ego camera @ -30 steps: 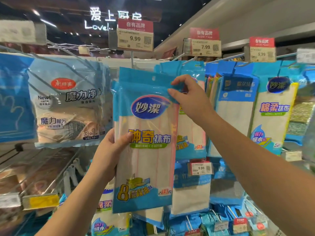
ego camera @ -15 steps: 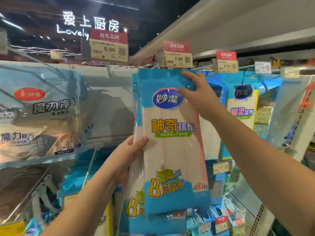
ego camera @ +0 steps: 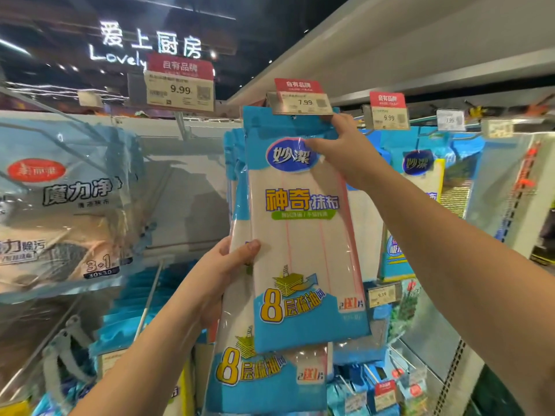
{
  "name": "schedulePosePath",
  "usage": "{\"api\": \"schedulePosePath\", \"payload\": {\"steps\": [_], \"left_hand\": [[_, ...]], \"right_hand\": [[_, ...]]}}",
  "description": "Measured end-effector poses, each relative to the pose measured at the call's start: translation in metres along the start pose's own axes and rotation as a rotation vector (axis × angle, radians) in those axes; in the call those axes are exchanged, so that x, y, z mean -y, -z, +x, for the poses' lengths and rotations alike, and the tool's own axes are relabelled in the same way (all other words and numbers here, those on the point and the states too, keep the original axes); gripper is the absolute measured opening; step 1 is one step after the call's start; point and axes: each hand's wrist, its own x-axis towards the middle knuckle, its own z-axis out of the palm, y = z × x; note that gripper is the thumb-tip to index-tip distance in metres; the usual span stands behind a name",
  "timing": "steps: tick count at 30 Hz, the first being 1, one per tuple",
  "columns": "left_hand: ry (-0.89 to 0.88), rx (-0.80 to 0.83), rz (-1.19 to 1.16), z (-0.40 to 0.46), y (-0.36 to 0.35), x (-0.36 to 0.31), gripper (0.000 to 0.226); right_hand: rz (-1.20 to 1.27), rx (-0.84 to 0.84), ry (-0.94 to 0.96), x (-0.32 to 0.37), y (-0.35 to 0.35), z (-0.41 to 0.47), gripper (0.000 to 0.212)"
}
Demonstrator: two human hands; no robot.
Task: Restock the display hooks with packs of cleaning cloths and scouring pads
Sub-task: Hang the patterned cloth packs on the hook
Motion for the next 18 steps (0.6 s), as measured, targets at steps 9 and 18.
{"api": "schedulePosePath", "payload": {"steps": [9, 18], "left_hand": [[0.031, -0.122, 0.027, 0.004, 0.004, 0.004, 0.041], [-0.057, -0.26, 0.156, 0.016, 0.012, 0.003, 0.03]], "right_hand": [[0.109, 0.073, -0.137, -0.008, -0.016, 0.004, 0.058], [-0.023, 0.03, -0.247, -0.036, -0.063, -0.102, 0.084]]}}
